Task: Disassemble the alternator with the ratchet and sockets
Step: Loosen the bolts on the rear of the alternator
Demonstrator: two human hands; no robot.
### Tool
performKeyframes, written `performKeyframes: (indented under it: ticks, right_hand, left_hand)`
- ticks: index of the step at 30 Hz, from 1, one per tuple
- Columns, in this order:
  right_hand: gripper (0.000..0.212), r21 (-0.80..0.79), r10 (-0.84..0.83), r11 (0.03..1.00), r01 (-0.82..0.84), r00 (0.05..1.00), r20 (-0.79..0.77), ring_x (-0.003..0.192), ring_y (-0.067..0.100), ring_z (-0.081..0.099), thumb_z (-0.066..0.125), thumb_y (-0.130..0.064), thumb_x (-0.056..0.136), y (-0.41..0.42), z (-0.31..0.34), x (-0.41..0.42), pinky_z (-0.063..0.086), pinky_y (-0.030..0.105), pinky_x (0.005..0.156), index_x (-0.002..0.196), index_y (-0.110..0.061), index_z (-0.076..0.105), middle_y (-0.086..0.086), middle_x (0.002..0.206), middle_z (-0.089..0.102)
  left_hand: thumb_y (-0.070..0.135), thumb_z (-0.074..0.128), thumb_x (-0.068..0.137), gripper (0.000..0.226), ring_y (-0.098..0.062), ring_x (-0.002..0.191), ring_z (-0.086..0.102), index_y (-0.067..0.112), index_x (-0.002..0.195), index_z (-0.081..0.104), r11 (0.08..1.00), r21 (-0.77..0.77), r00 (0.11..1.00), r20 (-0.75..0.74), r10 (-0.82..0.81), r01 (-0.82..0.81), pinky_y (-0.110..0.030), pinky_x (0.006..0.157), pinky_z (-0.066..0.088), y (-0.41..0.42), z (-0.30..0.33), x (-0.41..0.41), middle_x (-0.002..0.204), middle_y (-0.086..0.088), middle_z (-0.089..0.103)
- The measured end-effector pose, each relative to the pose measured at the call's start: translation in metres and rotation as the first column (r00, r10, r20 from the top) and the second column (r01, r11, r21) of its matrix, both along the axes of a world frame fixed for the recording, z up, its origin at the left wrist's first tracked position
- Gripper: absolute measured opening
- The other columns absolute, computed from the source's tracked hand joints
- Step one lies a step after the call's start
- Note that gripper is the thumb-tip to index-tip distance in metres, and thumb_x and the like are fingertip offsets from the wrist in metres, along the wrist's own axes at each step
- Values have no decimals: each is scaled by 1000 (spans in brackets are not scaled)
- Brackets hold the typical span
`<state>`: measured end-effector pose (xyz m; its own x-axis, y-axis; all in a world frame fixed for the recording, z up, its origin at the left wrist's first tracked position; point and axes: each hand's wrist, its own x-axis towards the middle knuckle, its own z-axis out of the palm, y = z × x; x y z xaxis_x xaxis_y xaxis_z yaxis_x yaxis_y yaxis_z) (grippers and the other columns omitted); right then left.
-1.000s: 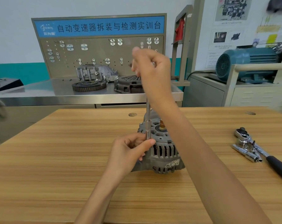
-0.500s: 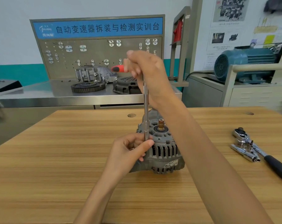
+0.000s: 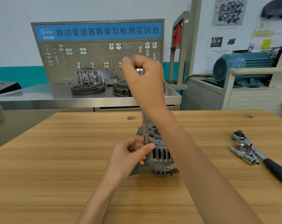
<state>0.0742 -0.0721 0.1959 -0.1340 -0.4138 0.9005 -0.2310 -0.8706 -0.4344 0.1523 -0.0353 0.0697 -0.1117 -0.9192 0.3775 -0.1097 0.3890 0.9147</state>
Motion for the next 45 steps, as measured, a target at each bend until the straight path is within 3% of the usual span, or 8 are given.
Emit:
performKeyframes:
  ticks: [7,13,17,22,26,29,40,45]
  right_hand:
    - [46,185,445,862,-473,878,175,56,13,43,46,-5,93,-3,5,-11,45,17,73,48,-11,41,3,50,38]
    - [32,-201,-594,780,593,802,59,58,16,41,58,-15,86,-1,-10,-2,34,30,73,56,-12,49,-3,53,45]
    - [44,-21,-100,995,101,995,21,51,6,33,55,-9,89,-1,-2,-9,36,22,64,50,-18,38,-14,46,32]
    - [47,223,533,794,-566,824,192,60,11,47,43,-5,94,0,7,-18,44,14,82,48,-12,41,-3,48,42]
    - [41,53,31,998,-34,998,56,54,10,36,52,-6,93,2,-1,-8,37,19,64,53,-11,44,0,49,37]
    - [32,-193,-551,815,546,834,29,59,17,41,58,-14,87,5,-10,4,35,31,73,56,-12,49,-1,53,46]
    - [46,210,487,845,-492,870,79,57,11,41,46,-4,94,-3,6,-6,42,24,73,49,-13,42,-5,50,42]
    - [35,-78,-135,987,140,988,71,54,12,37,55,-8,89,-2,-7,2,35,25,65,55,-8,47,0,51,40]
  left_hand:
    - [30,70,68,11,-2,45,50,21,74,74,999,32,998,-56,-33,35,-13,48,43,2,2,1,53,6,59]
    - [14,72,77,10,-2,45,52,19,68,72,999,46,998,-58,13,-10,-13,46,44,0,1,-2,52,4,59]
    - [12,72,80,16,-1,44,52,22,69,71,1000,25,1000,-23,-14,14,-11,47,43,1,2,-1,48,7,55]
    - [28,71,73,7,-1,47,52,31,69,76,997,23,997,-34,-70,71,-11,49,43,2,3,1,50,8,56]
    - [34,69,67,10,-2,44,49,31,59,74,1000,-2,998,-66,-15,15,-13,46,42,1,-1,-4,48,6,53]
    - [21,71,75,12,-3,44,50,24,64,75,1000,14,997,-77,12,-11,-14,45,44,0,-1,-4,50,1,55]
    - [16,71,78,6,0,47,55,18,73,73,998,43,998,-34,-50,51,-11,47,43,3,4,2,53,8,61]
    - [24,71,69,6,-2,45,54,18,69,72,1000,30,996,-89,11,-8,-13,45,45,2,0,-4,51,5,59]
